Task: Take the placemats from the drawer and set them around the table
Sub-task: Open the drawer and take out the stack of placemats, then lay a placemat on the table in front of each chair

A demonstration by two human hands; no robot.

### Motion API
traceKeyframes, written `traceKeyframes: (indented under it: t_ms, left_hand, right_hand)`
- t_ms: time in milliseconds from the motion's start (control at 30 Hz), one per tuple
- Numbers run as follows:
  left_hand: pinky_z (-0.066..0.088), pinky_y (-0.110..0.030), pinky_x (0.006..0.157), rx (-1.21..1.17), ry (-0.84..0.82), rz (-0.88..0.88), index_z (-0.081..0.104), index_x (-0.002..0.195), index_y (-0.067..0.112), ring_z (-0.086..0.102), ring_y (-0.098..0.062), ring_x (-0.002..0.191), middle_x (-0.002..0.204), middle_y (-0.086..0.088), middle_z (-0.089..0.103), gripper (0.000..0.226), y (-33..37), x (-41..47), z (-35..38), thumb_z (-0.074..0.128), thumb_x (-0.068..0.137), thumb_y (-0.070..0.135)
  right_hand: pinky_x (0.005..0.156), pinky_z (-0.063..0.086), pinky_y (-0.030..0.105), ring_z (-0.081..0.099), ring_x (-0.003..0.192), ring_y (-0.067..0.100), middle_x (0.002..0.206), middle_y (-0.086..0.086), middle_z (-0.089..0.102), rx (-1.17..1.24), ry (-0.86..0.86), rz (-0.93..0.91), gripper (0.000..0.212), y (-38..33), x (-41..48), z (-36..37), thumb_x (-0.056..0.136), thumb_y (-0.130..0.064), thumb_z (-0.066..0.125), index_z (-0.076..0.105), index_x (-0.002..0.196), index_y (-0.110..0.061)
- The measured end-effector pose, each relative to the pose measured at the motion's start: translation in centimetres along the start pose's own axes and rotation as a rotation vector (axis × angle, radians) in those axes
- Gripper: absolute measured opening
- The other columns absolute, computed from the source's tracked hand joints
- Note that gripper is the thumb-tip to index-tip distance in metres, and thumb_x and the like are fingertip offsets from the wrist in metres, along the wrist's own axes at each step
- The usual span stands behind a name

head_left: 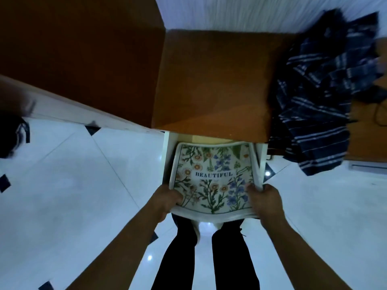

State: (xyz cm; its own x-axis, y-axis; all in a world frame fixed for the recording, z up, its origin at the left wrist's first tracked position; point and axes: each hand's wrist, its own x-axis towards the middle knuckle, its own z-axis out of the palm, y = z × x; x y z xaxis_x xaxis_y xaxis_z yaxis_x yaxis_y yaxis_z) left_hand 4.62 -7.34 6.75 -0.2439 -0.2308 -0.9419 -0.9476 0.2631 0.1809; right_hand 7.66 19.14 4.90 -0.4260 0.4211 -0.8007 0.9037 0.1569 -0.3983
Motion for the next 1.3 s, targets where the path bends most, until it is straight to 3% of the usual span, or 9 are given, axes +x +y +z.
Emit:
traceKeyframes:
  t_ms: [67, 167, 300, 500, 667, 867, 1067, 1200, 1300]
  left_hand:
    - [0.042, -0.022, 0.052, -0.001, -0.038, -0.077, 0.056, 0.076, 0.001, 0.052, -0.028, 0.066, 0.075, -0.012, 0.053, 0.01, 0.7, -1.7, -0.4, 0.056, 0.067, -0.003]
    - [0.049, -0.035, 0.064, 0.003, -0.052, -0.08, 0.06, 0.1, -0.004, 0.061, -0.038, 0.088, 0.097, -0.021, 0.061, 0.047, 0.7, -4.1, -1.2, 0.054, 0.054, 0.005]
    - [0.053, -0.031, 0.063, 0.086, -0.004, 0.014, 0.06, 0.116, 0.0, 0.065, -0.031, 0.086, 0.103, -0.018, 0.067, 0.036, 0.8, -9.3, -1.4, 0.06, 0.086, 0.019]
    - [0.046, -0.027, 0.072, 0.199, 0.077, 0.349, 0.062, 0.12, 0.003, 0.06, -0.026, 0.086, 0.106, -0.013, 0.066, 0.037, -0.3, -18.1, -2.8, 0.06, 0.093, 0.029]
    - [0.041, -0.026, 0.063, 0.243, 0.101, 0.696, 0.064, 0.105, 0.005, 0.058, -0.021, 0.073, 0.087, -0.009, 0.066, 0.027, -0.6, -26.5, -6.1, 0.065, 0.092, 0.028]
    - [0.054, -0.036, 0.071, 0.244, 0.003, 0.985, 0.065, 0.099, 0.013, 0.068, -0.023, 0.084, 0.09, -0.004, 0.07, 0.017, 0.5, -36.7, -7.7, 0.07, 0.088, 0.025]
    - [0.057, -0.036, 0.06, 0.319, -0.143, 1.165, 0.065, 0.095, 0.013, 0.07, -0.022, 0.075, 0.086, -0.006, 0.071, 0.014, -1.2, -46.6, -2.1, 0.071, 0.088, 0.024]
    - [0.05, -0.031, 0.058, 0.392, -0.274, 1.31, 0.067, 0.096, 0.01, 0.067, -0.022, 0.074, 0.088, -0.009, 0.07, 0.015, -5.4, -52.7, 4.2, 0.071, 0.088, 0.022]
    - [0.049, -0.032, 0.059, 0.48, -0.392, 1.368, 0.067, 0.096, 0.009, 0.067, -0.025, 0.078, 0.087, -0.008, 0.07, 0.018, -11.1, -57.1, 9.7, 0.071, 0.088, 0.024]
  right_hand:
    - [0.053, 0.04, 0.028, 0.06, 0.061, 0.026, 0.069, 0.009, 0.063, -0.022, -0.005, -0.004, 0.031, -0.4, -1.9, -1.2, 0.084, -0.036, 0.068, 0.064, 0.083, -0.006]
    - [0.048, 0.037, 0.026, 0.059, 0.061, 0.021, 0.073, 0.009, 0.064, -0.031, -0.009, -0.035, 0.029, -1.1, -5.5, -2.7, 0.087, -0.035, 0.067, 0.061, 0.081, -0.007]
    - [0.038, 0.032, 0.014, 0.052, 0.056, 0.009, 0.07, 0.005, 0.06, -0.023, 0.028, -0.078, 0.025, -2.7, -11.2, -5.2, 0.09, -0.029, 0.062, 0.059, 0.082, -0.005]
    - [0.042, 0.03, 0.016, 0.051, 0.055, 0.005, 0.066, -0.004, 0.055, 0.023, 0.166, -0.11, 0.019, -3.5, -20.8, -8.8, 0.089, -0.028, 0.061, 0.055, 0.079, -0.013]
    - [0.044, 0.033, 0.02, 0.053, 0.056, 0.008, 0.063, -0.002, 0.054, 0.194, 0.385, -0.17, 0.026, -2.3, -29.6, -11.3, 0.089, -0.029, 0.065, 0.054, 0.074, -0.011]
    - [0.05, 0.042, 0.027, 0.063, 0.063, 0.018, 0.068, 0.001, 0.065, 0.508, 0.607, -0.204, 0.024, 0.3, -39.4, -14.4, 0.086, -0.036, 0.068, 0.064, 0.078, -0.013]
    - [0.054, 0.05, 0.035, 0.062, 0.058, 0.02, 0.063, 0.002, 0.064, 0.771, 0.83, -0.208, 0.026, 6.7, -48.3, -21.2, 0.081, -0.036, 0.068, 0.062, 0.07, -0.014]
    - [0.044, 0.056, 0.041, 0.068, 0.057, 0.024, 0.066, 0.006, 0.069, 0.933, 0.952, -0.185, 0.022, 14.5, -54.3, -25.7, 0.081, -0.035, 0.069, 0.065, 0.075, -0.014]
    - [0.037, 0.051, 0.031, 0.066, 0.051, 0.019, 0.068, 0.005, 0.07, 1.025, 1.045, -0.152, 0.021, 22.5, -59.1, -28.2, 0.083, -0.034, 0.068, 0.065, 0.079, -0.013]
